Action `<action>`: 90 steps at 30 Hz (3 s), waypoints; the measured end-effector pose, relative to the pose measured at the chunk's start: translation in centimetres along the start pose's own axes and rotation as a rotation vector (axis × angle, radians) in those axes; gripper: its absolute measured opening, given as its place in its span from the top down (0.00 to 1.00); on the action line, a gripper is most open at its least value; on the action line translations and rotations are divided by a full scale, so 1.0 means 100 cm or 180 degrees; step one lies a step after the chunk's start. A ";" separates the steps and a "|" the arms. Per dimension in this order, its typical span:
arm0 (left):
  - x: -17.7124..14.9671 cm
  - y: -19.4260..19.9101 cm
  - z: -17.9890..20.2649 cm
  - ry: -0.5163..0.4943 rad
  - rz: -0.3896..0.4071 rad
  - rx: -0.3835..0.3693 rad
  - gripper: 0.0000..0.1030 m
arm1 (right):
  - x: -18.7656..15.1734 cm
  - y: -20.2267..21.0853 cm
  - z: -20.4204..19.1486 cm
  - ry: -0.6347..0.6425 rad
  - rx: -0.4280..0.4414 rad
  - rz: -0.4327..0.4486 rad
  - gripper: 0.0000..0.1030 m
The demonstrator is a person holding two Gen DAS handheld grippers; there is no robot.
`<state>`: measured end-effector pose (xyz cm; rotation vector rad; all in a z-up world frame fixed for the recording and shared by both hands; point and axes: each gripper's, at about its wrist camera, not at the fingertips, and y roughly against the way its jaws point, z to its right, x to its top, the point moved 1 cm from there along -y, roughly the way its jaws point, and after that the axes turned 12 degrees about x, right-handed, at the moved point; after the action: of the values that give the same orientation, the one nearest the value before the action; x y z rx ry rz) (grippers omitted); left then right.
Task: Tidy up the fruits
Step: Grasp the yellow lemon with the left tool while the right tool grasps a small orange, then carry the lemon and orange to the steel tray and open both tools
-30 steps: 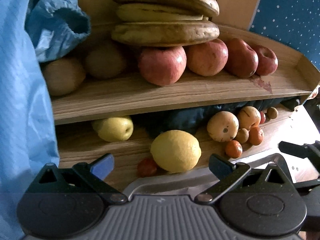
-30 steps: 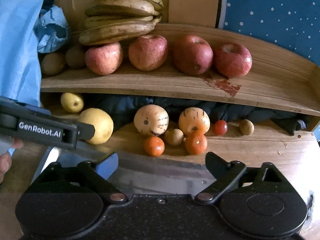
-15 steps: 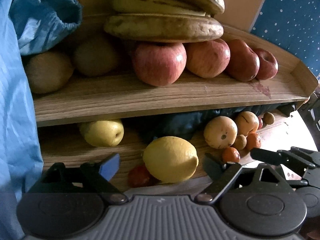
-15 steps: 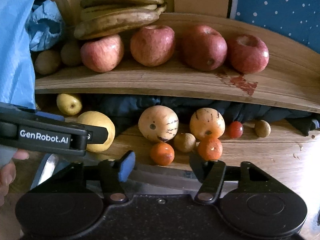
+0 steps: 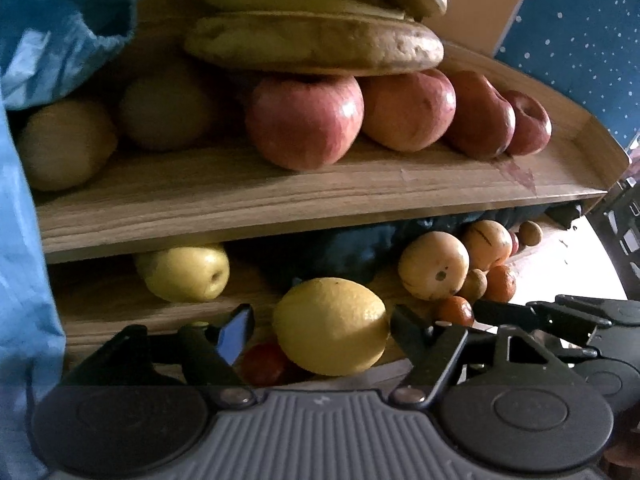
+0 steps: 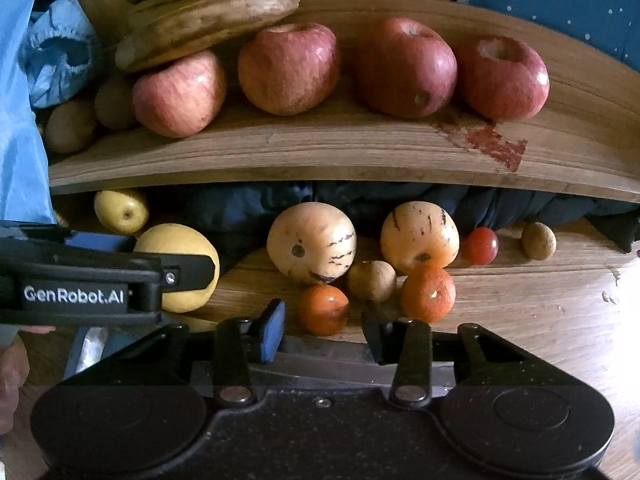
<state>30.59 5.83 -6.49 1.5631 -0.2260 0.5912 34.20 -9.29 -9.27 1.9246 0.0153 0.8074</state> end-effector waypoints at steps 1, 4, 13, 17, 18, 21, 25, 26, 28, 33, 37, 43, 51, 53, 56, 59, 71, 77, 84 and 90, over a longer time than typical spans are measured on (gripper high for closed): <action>0.000 -0.001 0.000 0.0004 -0.0025 -0.0017 0.25 | 0.000 0.000 0.001 -0.0004 0.0013 -0.0007 0.58; 0.000 -0.006 0.000 0.0021 -0.0081 -0.0047 0.26 | 0.002 -0.001 0.005 -0.0033 0.0037 -0.0033 0.59; 0.002 -0.010 0.000 0.0031 -0.0098 -0.0105 0.30 | 0.006 -0.003 0.014 -0.0131 0.0085 -0.0063 0.66; 0.002 -0.011 -0.001 0.0056 -0.0095 -0.0114 0.30 | 0.007 -0.004 0.015 -0.0131 0.0091 -0.0057 0.70; 0.002 -0.010 -0.001 0.0065 -0.0097 -0.0110 0.30 | 0.007 -0.004 0.015 -0.0137 0.0096 -0.0055 0.70; 0.001 -0.010 -0.002 0.0120 -0.0103 -0.0111 0.31 | 0.005 -0.003 0.015 -0.0168 0.0118 -0.0041 0.70; 0.000 -0.007 -0.004 0.0187 -0.0087 -0.0102 0.31 | 0.005 0.002 0.013 -0.0156 0.0162 -0.0011 0.70; 0.000 -0.005 -0.005 0.0201 -0.0083 -0.0113 0.31 | 0.005 0.005 0.014 -0.0150 0.0178 0.0000 0.70; 0.000 -0.003 -0.005 0.0219 -0.0068 -0.0116 0.31 | 0.005 0.009 0.014 -0.0127 0.0191 0.0023 0.70; 0.001 0.006 -0.003 0.0235 -0.0003 -0.0126 0.31 | 0.003 0.020 0.011 -0.0104 0.0211 0.0089 0.70; -0.001 0.017 0.000 0.0245 0.0053 -0.0119 0.31 | -0.002 0.030 0.009 -0.0081 0.0230 0.0121 0.70; -0.012 0.034 0.004 0.0269 0.0085 -0.0107 0.31 | -0.011 0.048 0.006 -0.0037 0.0295 0.0162 0.70; -0.038 0.058 0.008 0.0374 0.0081 -0.0033 0.31 | -0.029 0.067 -0.003 0.0153 0.0425 0.0157 0.70; -0.047 0.063 0.007 0.0412 0.0067 0.0002 0.31 | -0.036 0.072 -0.006 0.0211 0.0480 0.0129 0.70; -0.060 0.070 0.007 0.0469 0.0033 0.0066 0.31 | -0.047 0.076 -0.010 0.0288 0.0565 0.0064 0.70; -0.074 0.076 0.006 0.0534 0.0004 0.0136 0.31 | -0.061 0.080 -0.012 0.0395 0.0661 -0.0023 0.70; -0.129 0.094 0.004 0.0810 -0.0222 0.0372 0.31 | -0.106 0.090 -0.024 0.0901 0.1038 -0.0362 0.70; -0.148 0.094 0.009 0.0882 -0.0339 0.0469 0.31 | -0.125 0.092 -0.035 0.1249 0.1100 -0.0469 0.70; -0.155 0.099 0.020 0.0834 -0.0338 0.0600 0.31 | -0.135 0.090 -0.033 0.1259 0.1093 -0.0514 0.70; -0.158 0.102 0.027 0.0791 -0.0313 0.0667 0.31 | -0.137 0.093 -0.027 0.1216 0.1083 -0.0474 0.69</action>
<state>12.90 -1.05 -5.44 1.6727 0.1034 0.7428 19.02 -16.47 -8.27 2.0218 0.5529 1.1132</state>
